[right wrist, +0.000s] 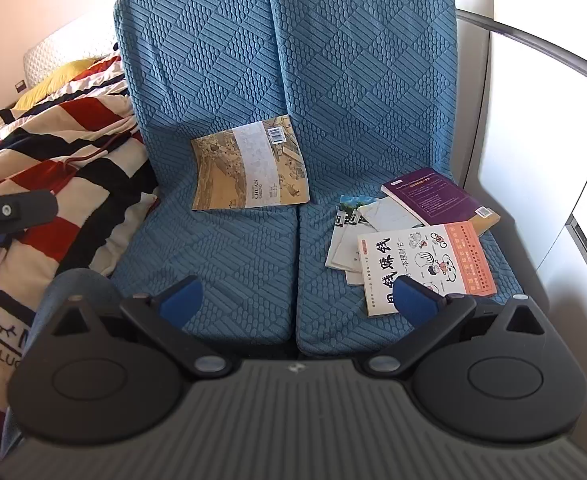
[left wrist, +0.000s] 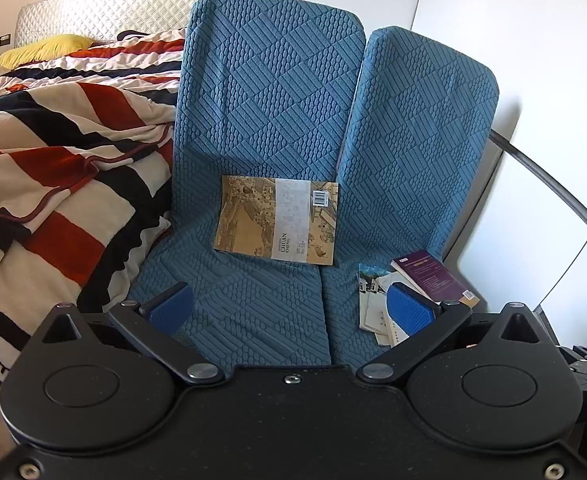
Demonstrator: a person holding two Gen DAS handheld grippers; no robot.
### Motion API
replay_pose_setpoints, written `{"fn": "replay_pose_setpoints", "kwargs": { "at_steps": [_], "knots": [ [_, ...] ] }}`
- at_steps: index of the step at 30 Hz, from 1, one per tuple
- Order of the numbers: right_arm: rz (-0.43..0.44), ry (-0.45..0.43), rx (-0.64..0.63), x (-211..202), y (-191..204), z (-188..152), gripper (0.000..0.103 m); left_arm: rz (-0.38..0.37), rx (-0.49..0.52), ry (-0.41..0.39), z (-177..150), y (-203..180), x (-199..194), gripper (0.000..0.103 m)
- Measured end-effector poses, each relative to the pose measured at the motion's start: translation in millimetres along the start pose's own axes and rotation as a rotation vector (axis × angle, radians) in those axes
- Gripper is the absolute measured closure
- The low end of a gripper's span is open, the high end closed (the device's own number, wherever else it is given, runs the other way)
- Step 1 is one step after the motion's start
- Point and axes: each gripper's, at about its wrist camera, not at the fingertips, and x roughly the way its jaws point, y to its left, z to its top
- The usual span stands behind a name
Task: Organize objects
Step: 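Move both tools toward the tan barcode book lying on the seat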
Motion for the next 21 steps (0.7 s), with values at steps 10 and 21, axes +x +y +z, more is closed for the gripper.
{"fn": "replay_pose_setpoints", "kwargs": {
  "at_steps": [10, 21],
  "knots": [
    [-0.016, -0.008, 0.011, -1.2, -5.1, 6.3, 0.000, -0.018, 0.001, 0.020, -3.3, 2.6, 8.4, 0.000],
    [-0.032, -0.010, 0.013, -7.9, -6.5, 6.3, 0.000, -0.032, 0.005, 0.019, -10.1, 7.8, 5.1, 0.000]
  ]
}}
